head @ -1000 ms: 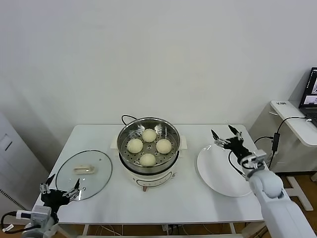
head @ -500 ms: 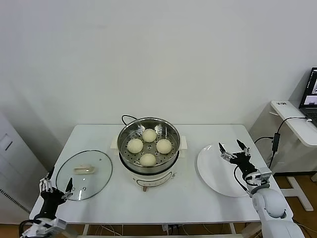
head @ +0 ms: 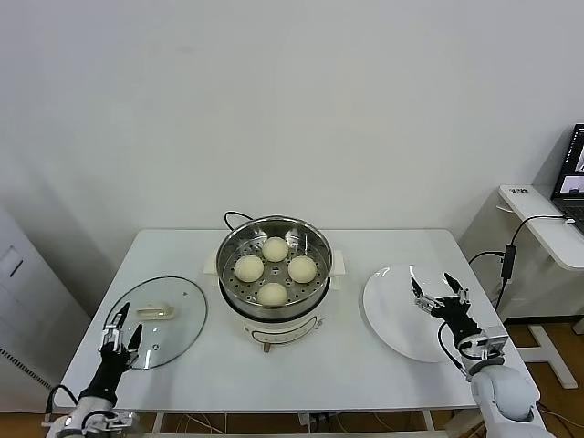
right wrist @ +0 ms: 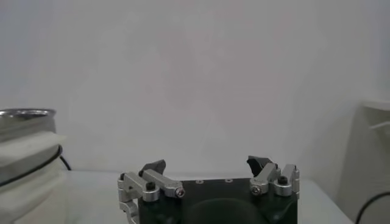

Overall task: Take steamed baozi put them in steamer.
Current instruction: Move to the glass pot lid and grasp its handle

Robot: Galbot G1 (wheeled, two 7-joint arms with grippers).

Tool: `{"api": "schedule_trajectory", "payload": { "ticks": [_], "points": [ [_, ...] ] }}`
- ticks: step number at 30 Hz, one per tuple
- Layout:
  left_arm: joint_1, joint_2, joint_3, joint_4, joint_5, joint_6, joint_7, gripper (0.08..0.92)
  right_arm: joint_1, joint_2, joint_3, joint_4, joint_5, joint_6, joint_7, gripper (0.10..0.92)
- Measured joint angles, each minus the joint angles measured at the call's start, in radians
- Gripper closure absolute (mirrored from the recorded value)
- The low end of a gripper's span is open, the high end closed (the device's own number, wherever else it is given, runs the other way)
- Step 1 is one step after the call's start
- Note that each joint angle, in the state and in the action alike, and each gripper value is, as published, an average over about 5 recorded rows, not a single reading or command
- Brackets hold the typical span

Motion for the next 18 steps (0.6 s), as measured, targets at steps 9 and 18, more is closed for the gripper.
{"api": "schedule_trajectory", "payload": {
  "ticks": [9,18],
  "points": [
    [-0.086,-0.008,0.002,0.104,0.127,-0.031,-0.021,0.177,-0.009,0.01,0.01,-0.017,-0.022,0.015,-0.014,0.203],
    [-0.152,-0.008,0.009,0.19,0.165,-0.043,-0.028,0.177,-0.008,0.009,0.008,-0.027,-0.049,0.025,-0.03,0.203]
  ]
}}
